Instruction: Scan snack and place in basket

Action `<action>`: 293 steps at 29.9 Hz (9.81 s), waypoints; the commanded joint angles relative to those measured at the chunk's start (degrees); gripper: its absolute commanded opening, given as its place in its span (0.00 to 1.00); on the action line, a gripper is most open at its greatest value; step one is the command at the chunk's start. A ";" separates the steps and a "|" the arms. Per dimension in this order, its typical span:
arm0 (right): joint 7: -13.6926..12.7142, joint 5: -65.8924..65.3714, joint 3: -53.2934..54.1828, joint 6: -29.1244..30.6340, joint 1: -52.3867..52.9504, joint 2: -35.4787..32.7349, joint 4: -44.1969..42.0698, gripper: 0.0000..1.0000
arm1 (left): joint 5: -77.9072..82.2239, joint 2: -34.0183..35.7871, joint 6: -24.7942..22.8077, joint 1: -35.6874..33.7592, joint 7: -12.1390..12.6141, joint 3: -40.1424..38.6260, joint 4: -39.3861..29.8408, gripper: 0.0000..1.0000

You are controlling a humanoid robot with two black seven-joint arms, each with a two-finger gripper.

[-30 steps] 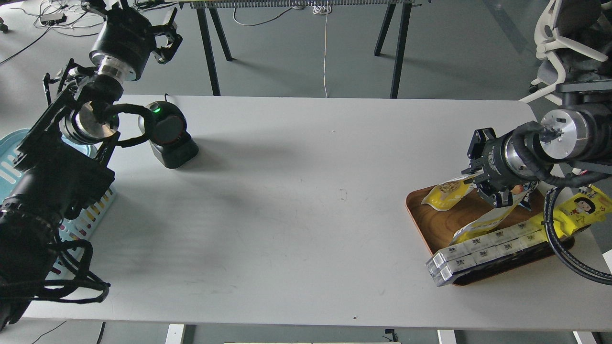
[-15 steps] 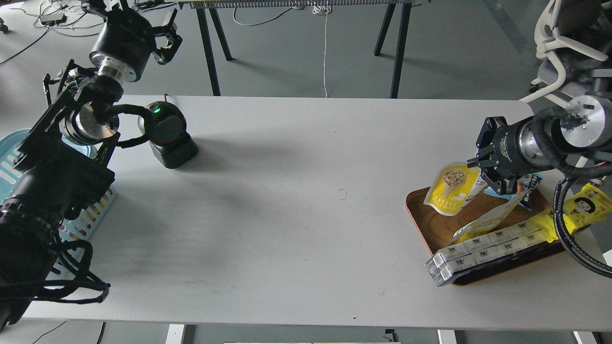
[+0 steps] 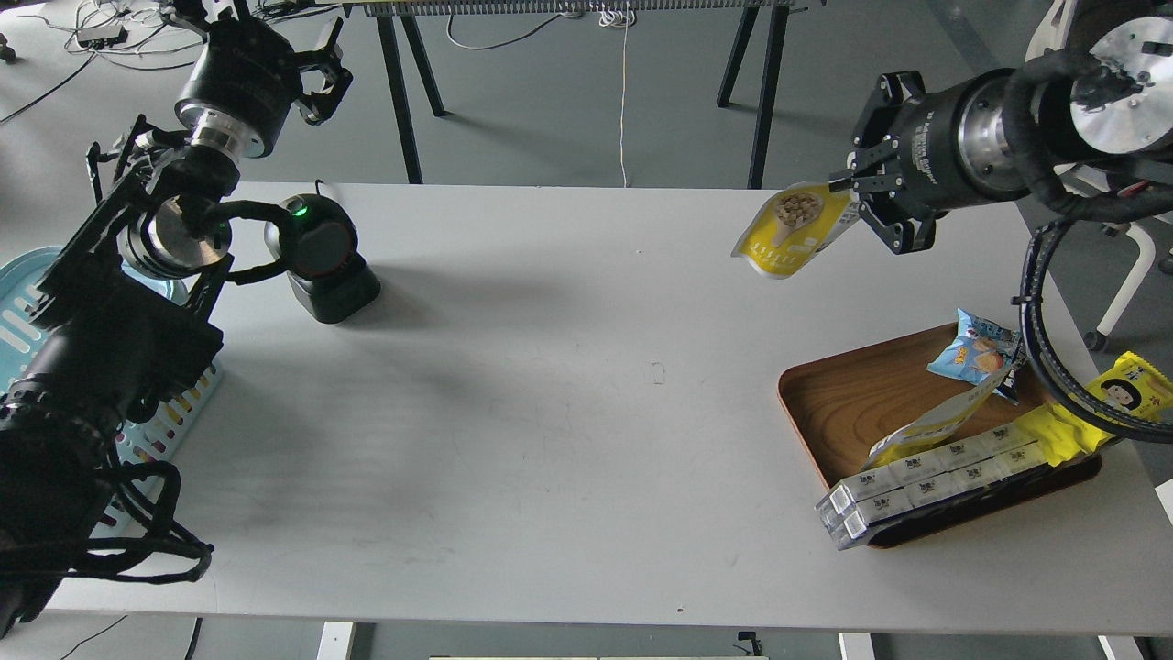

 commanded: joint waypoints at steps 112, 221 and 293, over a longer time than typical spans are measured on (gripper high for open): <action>6.34 -16.55 56.76 35.37 -49.09 -6.44 -35.60 1.00 | 24.93 49.08 0.70 -0.59 1.53 22.10 -45.68 1.00; 15.58 -15.67 81.66 54.70 -75.92 8.24 -50.39 1.00 | 107.75 39.62 1.31 5.21 9.26 36.70 -66.63 0.01; 15.58 -15.68 81.83 54.70 -75.31 9.47 -49.86 1.00 | 77.25 81.19 40.60 4.95 -12.53 70.72 -45.98 0.90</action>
